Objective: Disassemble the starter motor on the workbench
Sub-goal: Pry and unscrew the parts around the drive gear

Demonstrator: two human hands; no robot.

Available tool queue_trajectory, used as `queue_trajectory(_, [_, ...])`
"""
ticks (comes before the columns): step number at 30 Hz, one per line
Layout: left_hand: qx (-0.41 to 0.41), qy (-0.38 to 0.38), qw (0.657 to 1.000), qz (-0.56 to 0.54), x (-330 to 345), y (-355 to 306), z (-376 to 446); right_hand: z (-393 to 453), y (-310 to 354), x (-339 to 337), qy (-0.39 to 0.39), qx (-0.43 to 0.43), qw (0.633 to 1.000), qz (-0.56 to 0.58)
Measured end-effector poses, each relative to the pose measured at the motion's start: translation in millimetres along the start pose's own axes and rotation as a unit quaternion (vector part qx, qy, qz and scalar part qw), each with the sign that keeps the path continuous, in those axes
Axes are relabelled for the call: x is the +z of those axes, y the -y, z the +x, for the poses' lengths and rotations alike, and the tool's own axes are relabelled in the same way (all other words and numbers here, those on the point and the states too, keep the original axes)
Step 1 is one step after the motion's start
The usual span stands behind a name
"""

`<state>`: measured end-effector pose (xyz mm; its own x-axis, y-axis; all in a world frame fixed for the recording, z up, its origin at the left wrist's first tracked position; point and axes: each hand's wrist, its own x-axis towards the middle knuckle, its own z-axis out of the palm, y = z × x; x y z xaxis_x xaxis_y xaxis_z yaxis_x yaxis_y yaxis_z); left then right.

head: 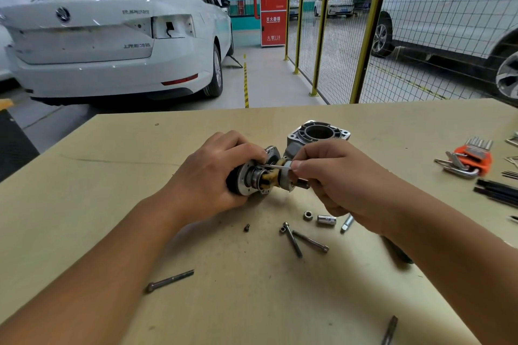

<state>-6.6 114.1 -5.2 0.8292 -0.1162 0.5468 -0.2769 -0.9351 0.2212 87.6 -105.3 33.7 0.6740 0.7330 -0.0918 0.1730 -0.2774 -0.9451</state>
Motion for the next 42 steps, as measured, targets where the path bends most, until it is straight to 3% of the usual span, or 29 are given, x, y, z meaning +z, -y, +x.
queue_trajectory(10, [0.009,-0.019,1.000,-0.004,4,5,-2,0,-4,7,0.062,0.120,0.969,0.209])
queue_trajectory(17, [0.018,-0.026,0.999,-0.008,6,8,-2,0,-7,9,0.066,0.126,0.964,0.226])
queue_trajectory(21, [0.020,-0.034,0.999,0.000,8,12,-2,1,-11,12,0.027,0.065,0.987,0.145])
queue_trajectory(24, [0.020,-0.040,0.999,0.000,10,12,-2,0,-12,14,-0.028,-0.025,0.998,-0.044])
queue_trajectory(26, [0.021,-0.044,0.999,0.004,11,12,-2,-1,-11,13,-0.072,-0.124,0.973,-0.181])
queue_trajectory(29, [0.029,-0.047,0.998,0.002,12,11,-1,-3,-10,13,-0.099,-0.178,0.952,-0.230])
queue_trajectory(32, [0.037,-0.055,0.998,-0.002,12,9,-1,1,-14,15,-0.085,-0.086,0.991,-0.065])
queue_trajectory(35, [0.037,-0.058,0.998,-0.001,12,8,-2,2,-14,16,-0.040,0.020,0.990,0.134])
queue_trajectory(42, [0.026,-0.055,0.998,-0.005,11,6,-4,3,-19,17,-0.007,0.038,0.978,0.203])
